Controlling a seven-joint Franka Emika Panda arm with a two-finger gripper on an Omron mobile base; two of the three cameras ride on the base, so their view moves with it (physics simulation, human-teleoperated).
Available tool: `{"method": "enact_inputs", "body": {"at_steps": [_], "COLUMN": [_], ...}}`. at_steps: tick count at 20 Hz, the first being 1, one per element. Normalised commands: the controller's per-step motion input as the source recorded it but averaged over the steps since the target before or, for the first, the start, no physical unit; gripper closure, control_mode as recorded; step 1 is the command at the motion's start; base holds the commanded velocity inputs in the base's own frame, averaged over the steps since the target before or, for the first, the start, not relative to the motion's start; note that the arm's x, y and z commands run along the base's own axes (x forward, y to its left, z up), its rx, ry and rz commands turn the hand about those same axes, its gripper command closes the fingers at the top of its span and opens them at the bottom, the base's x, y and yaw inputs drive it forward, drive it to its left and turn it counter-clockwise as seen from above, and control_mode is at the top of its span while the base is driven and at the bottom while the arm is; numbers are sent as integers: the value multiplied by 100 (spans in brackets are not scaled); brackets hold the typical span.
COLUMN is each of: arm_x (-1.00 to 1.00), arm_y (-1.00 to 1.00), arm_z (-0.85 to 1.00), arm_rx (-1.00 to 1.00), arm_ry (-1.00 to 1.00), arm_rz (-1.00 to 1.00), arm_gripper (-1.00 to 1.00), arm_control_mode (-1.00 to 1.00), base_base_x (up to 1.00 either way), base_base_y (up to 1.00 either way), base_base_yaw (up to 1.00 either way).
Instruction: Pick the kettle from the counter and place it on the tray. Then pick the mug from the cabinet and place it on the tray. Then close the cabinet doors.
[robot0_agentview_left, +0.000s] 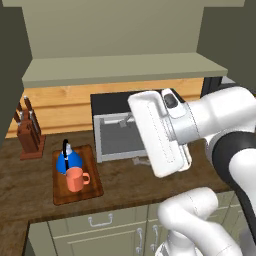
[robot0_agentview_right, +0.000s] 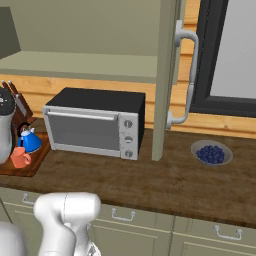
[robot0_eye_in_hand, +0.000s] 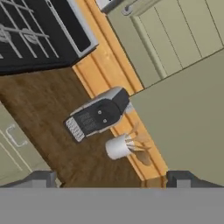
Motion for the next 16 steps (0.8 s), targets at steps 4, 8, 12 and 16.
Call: {"method": "enact_inputs", "body": {"at_steps": [4, 8, 12, 16], "arm_x": [-35, -45, -60, -70], "arm_y": [32, 32, 35, 42], "arm_z": [46, 35, 27, 22], "arm_rx": [0, 0, 0, 0], "arm_ry": [-29, -40, -54, -46], "arm_rz": [14, 8, 6, 9], "arm_gripper": [-100, -100, -100, -100], "arm_control_mode": [-100, -100, -100, -100], "base_base_x": [0, 0, 0, 0], "base_base_y": [0, 0, 0, 0], "base_base_yaw": [0, 0, 0, 0]}}
